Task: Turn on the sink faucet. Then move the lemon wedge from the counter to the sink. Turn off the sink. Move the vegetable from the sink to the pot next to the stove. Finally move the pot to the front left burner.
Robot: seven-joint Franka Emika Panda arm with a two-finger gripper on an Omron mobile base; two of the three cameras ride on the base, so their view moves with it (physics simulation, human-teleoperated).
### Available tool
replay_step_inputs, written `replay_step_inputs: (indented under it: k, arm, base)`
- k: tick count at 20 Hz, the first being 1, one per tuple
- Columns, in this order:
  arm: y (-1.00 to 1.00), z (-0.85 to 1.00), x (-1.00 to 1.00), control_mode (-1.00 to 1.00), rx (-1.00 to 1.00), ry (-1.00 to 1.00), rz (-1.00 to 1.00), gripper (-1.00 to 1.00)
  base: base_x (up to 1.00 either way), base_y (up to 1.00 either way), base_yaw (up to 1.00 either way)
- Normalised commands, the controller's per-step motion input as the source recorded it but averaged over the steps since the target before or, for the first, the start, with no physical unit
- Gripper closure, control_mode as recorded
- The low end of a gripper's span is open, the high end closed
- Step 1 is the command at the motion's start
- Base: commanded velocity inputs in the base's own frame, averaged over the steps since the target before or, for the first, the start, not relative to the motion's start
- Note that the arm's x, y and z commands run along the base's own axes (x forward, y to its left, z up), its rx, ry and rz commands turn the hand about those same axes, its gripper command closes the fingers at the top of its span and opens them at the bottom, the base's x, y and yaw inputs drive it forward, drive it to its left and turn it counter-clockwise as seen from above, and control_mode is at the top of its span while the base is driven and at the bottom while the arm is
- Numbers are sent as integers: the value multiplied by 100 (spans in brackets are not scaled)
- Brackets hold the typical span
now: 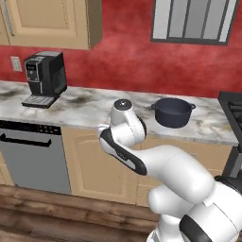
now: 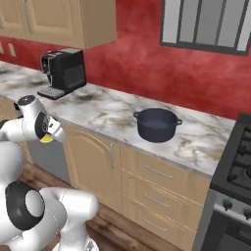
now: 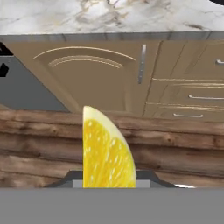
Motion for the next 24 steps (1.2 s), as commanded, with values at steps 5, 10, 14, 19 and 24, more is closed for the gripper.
replay_step_inputs:
  k: [5, 10, 14, 19, 24]
  arm:
    - [0, 0, 0, 100, 0, 0, 0, 100]
    - [0, 0, 0, 100, 0, 0, 0, 100]
    - [0, 0, 0, 100, 0, 0, 0, 100]
    - [0, 0, 0, 100, 0, 0, 0, 100]
    - [0, 0, 0, 100, 0, 0, 0, 100]
  base:
    - [0, -52, -28]
    - [0, -52, -25]
    - [0, -51, -22]
    - [5, -46, -19]
    - [16, -47, -17]
